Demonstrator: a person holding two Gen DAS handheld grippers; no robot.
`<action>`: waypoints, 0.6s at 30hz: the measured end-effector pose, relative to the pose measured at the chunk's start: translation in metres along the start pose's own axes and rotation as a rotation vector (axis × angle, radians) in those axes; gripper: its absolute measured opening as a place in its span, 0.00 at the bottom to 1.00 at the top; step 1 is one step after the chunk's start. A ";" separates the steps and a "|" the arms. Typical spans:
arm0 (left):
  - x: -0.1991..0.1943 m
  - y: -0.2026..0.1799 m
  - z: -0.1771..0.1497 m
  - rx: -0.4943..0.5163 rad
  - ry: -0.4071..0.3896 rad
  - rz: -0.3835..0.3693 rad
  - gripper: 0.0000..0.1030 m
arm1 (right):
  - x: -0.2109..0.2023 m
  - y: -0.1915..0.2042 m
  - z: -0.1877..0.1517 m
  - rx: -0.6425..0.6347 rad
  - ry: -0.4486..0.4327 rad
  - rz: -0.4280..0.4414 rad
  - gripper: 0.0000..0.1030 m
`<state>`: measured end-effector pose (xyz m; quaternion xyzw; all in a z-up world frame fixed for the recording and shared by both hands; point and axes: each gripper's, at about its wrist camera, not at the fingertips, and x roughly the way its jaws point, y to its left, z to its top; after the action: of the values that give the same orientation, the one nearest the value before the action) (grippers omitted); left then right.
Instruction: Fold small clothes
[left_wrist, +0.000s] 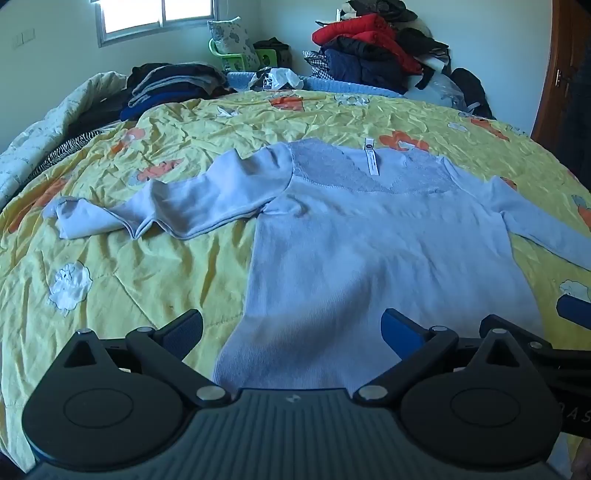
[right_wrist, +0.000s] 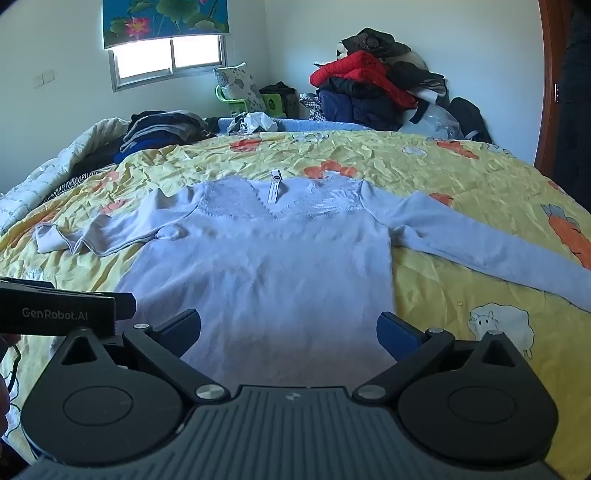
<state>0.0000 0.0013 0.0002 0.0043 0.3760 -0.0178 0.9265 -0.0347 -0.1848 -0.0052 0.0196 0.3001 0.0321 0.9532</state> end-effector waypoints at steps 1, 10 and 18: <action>0.000 0.001 0.000 0.000 -0.001 -0.002 1.00 | -0.001 0.001 0.001 -0.012 -0.010 -0.006 1.00; 0.000 -0.004 -0.009 0.014 -0.004 0.024 1.00 | 0.001 -0.004 -0.005 0.016 0.002 -0.001 1.00; 0.003 -0.001 -0.005 0.007 0.010 0.018 1.00 | 0.000 -0.002 -0.003 -0.001 0.009 0.004 1.00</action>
<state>-0.0016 0.0005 -0.0059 0.0108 0.3804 -0.0107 0.9247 -0.0364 -0.1865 -0.0078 0.0193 0.3045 0.0341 0.9517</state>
